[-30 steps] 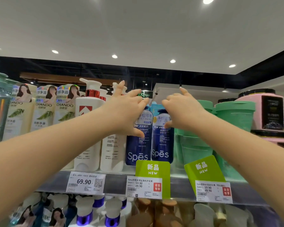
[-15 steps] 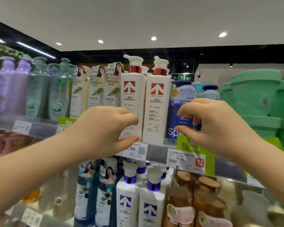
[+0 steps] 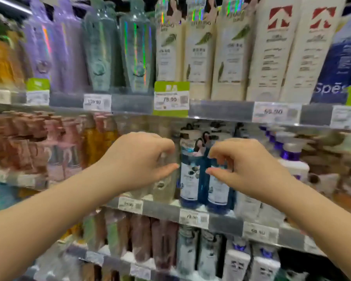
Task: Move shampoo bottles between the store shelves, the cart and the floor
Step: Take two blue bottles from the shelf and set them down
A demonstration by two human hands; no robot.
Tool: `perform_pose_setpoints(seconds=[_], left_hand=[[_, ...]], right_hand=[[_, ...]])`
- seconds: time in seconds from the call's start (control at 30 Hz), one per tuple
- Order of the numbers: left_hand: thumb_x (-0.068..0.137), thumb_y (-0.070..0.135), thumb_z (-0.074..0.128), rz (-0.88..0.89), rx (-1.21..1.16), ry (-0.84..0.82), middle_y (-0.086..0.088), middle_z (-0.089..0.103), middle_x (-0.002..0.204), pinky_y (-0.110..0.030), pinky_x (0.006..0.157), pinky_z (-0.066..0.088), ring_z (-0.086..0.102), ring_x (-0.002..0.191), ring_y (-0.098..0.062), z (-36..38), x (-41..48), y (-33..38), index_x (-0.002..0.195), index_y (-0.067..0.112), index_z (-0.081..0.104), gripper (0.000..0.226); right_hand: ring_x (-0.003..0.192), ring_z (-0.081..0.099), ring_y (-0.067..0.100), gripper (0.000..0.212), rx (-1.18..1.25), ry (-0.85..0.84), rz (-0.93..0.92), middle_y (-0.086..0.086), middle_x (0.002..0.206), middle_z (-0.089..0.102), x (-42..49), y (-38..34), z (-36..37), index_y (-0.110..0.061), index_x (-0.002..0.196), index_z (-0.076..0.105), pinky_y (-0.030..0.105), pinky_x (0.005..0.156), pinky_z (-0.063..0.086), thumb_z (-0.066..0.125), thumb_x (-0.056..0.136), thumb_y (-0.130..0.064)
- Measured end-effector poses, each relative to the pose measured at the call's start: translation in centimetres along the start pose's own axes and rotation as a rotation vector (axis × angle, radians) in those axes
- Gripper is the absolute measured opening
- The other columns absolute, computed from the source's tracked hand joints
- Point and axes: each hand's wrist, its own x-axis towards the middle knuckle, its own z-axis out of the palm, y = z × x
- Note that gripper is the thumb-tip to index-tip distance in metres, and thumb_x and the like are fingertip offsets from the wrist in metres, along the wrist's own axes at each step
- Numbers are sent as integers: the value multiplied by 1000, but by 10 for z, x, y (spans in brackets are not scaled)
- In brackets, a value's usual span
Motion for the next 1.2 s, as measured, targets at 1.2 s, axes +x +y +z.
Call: perform_pose_setpoints(seconds=[1.2], left_hand=[[85,39,64,-1181,-791,-1257,1,64,86,-26,73,47,60,81,-18,489,-678,131,100,18,67,26]], right_hand=[[116,53,19,51,467,-1440,632,4,129,54,-487,-177,698,-17,135,44,25,92,40,63,89,-28]])
